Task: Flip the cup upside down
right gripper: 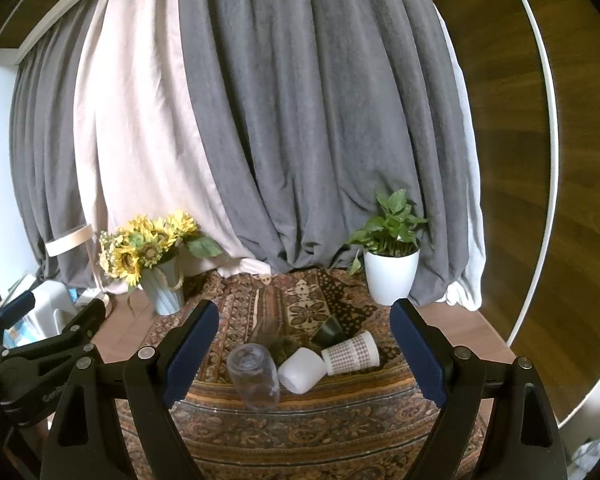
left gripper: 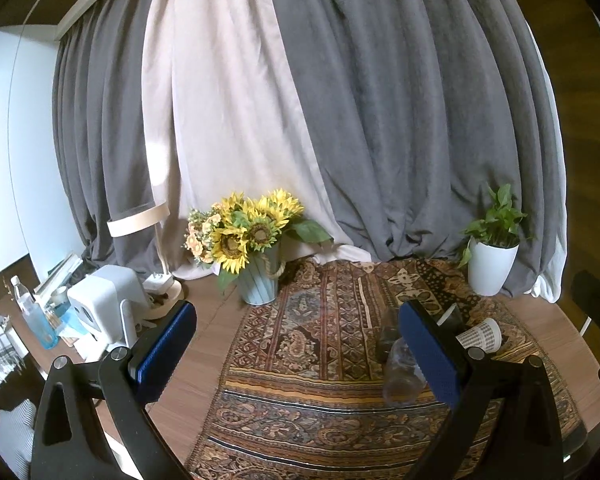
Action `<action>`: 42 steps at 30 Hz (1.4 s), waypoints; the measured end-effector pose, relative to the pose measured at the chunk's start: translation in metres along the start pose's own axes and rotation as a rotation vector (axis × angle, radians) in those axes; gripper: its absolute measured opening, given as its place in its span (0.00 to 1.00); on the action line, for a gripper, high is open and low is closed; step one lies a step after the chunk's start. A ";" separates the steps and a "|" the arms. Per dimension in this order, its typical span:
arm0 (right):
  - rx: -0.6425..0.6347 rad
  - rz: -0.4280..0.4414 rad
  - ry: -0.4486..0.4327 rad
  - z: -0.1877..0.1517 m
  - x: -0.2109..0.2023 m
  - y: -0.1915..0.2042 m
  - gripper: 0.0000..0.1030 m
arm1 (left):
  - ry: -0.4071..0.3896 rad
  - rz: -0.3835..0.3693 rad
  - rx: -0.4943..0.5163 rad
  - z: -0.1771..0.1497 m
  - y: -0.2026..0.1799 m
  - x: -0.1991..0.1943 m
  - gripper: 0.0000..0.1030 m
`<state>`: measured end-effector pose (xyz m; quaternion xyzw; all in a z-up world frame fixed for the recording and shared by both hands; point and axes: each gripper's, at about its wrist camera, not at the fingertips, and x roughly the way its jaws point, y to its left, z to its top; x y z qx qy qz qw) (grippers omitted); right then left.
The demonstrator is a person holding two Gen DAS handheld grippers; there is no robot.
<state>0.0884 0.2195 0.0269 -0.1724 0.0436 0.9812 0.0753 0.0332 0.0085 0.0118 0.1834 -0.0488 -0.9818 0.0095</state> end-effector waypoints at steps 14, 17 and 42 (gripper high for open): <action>-0.008 0.007 0.007 0.001 0.008 0.005 0.85 | 0.006 -0.001 -0.005 0.003 0.002 0.007 1.00; -0.009 0.007 0.008 0.001 0.008 0.005 0.85 | 0.004 0.000 -0.002 0.003 0.002 0.008 1.00; -0.008 0.011 0.002 0.002 0.010 0.010 0.85 | 0.000 -0.003 -0.003 0.003 0.005 0.011 1.00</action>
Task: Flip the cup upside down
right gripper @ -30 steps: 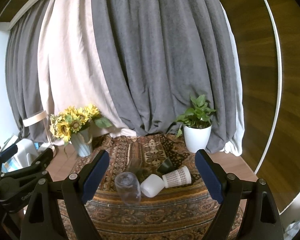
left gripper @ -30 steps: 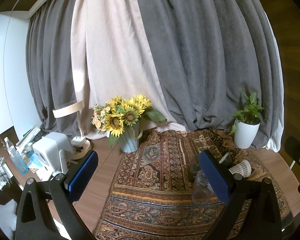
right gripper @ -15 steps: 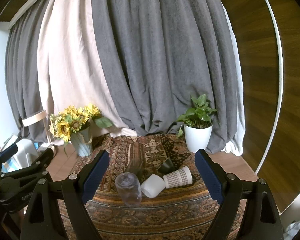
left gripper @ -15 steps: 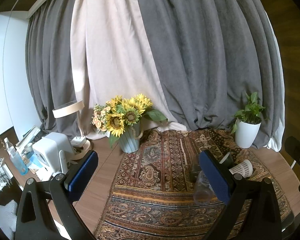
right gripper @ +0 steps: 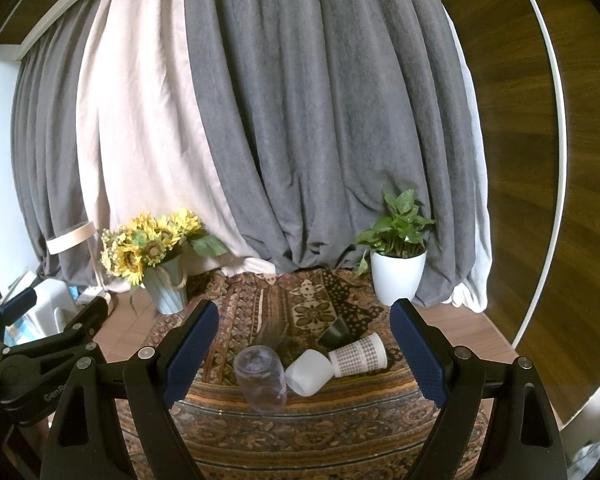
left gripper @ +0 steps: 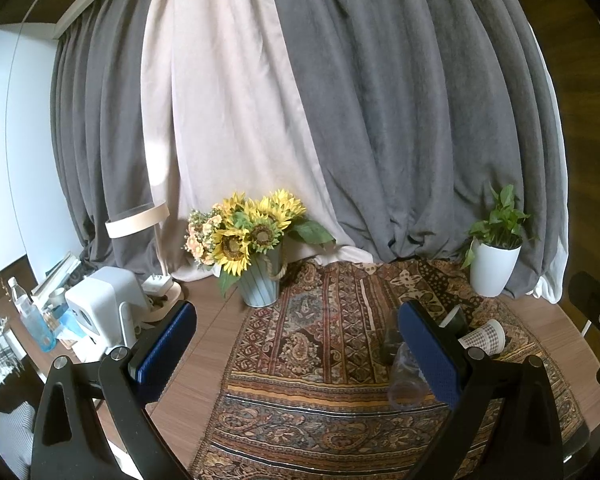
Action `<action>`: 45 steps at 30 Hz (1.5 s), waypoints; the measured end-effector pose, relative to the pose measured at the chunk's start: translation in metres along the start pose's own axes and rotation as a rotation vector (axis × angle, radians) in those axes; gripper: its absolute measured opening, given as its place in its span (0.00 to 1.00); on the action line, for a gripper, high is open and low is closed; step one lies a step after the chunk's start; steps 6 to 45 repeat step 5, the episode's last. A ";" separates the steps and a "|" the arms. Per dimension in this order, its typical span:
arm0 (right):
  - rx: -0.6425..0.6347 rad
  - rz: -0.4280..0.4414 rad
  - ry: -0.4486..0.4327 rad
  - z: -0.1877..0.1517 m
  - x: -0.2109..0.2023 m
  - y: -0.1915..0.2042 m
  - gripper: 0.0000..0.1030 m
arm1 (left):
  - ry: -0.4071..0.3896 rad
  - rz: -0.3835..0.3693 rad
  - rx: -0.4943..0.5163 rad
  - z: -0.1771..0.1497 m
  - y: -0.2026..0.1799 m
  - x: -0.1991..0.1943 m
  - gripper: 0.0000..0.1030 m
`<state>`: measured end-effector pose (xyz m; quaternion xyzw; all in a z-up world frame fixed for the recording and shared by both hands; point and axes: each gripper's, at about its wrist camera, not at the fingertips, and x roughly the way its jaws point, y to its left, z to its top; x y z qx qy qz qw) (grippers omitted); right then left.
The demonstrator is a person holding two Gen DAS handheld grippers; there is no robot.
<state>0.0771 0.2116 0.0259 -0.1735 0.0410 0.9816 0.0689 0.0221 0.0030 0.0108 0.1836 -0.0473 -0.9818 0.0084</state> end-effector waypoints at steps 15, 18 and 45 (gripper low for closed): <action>-0.003 0.002 -0.002 -0.001 -0.001 0.002 0.85 | -0.002 0.003 0.002 0.000 0.000 0.000 1.00; -0.003 0.002 -0.002 -0.001 -0.001 0.002 0.85 | -0.002 0.003 0.002 0.000 0.000 0.000 1.00; -0.003 0.002 -0.002 -0.001 -0.001 0.002 0.85 | -0.002 0.003 0.002 0.000 0.000 0.000 1.00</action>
